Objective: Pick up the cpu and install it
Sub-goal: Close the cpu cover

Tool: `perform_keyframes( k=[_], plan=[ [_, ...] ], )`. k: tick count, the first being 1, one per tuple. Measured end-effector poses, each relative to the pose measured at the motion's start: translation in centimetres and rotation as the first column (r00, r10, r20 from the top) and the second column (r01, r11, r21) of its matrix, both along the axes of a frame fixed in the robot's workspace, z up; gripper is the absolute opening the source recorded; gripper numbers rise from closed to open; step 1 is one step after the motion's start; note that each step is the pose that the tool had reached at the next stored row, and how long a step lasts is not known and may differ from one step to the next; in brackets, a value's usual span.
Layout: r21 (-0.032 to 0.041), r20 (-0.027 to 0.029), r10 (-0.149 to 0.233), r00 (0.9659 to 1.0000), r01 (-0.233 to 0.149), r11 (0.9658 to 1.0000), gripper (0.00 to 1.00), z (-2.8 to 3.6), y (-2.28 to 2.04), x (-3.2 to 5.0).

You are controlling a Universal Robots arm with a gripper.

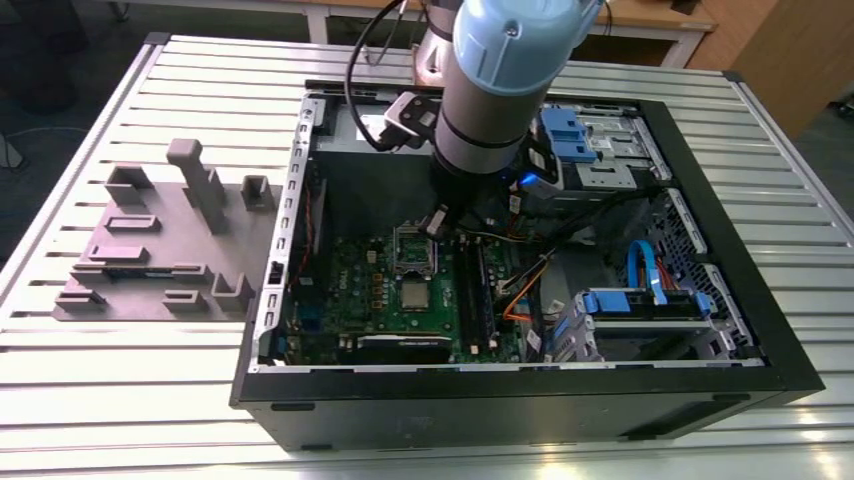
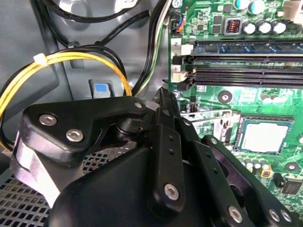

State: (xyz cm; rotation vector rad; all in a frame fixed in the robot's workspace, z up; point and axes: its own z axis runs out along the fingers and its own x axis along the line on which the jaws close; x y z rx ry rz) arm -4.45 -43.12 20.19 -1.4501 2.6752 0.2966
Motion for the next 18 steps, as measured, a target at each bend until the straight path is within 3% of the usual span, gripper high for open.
perform_keyframes(
  k=[7,14,18],
  plan=[
    [0.0006,-0.0002,0.000,1.0000,0.000,1.0000,0.10,-0.29,0.02,-0.01],
    [-0.0113,-0.0028,0.000,1.0000,0.000,0.9999,0.10,-0.27,0.02,-0.02],
    [-0.0227,-0.0070,0.000,1.0000,0.000,0.9997,0.10,-0.24,0.06,-0.01]
  ],
)
